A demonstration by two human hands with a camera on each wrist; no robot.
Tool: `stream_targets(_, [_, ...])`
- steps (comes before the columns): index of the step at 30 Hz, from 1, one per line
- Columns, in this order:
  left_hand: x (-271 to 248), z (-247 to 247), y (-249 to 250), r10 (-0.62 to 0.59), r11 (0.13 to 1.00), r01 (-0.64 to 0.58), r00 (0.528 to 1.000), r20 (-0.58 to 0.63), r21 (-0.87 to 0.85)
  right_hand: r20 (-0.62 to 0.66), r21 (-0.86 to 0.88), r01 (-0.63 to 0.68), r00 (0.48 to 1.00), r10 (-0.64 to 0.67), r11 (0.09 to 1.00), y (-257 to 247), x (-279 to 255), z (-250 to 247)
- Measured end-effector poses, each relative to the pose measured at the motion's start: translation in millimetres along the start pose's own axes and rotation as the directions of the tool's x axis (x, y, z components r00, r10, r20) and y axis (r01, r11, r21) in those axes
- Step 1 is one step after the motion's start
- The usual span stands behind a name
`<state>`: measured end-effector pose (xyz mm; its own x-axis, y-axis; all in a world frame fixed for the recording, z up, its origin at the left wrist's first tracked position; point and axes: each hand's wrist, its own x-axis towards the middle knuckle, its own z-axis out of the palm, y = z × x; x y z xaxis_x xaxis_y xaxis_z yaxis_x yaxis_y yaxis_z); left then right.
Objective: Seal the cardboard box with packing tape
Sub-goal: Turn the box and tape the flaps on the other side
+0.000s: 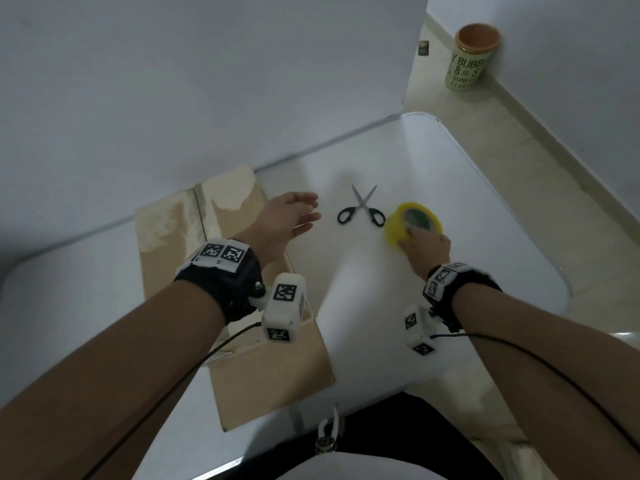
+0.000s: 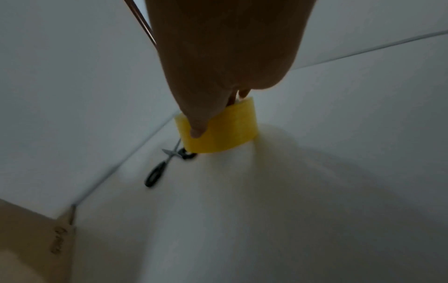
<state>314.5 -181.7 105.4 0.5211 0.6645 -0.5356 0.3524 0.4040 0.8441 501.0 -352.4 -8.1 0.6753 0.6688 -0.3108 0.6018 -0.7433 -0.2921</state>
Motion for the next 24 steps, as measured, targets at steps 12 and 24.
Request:
stream_targets(12, [-31.3,-74.7,3.7,-0.025,0.974,-0.011,0.988,-0.155,-0.226,-0.024,0.721,0.212,0.959,-0.282,0.659,-173.2,-47.3,-93.4])
stream_targets(24, [-103.0,-164.8,10.2,0.113,0.969,-0.138,0.985,-0.128,-0.205,-0.163,0.428,0.471,0.88,-0.446,0.771,-268.5,-97.7,-81.5])
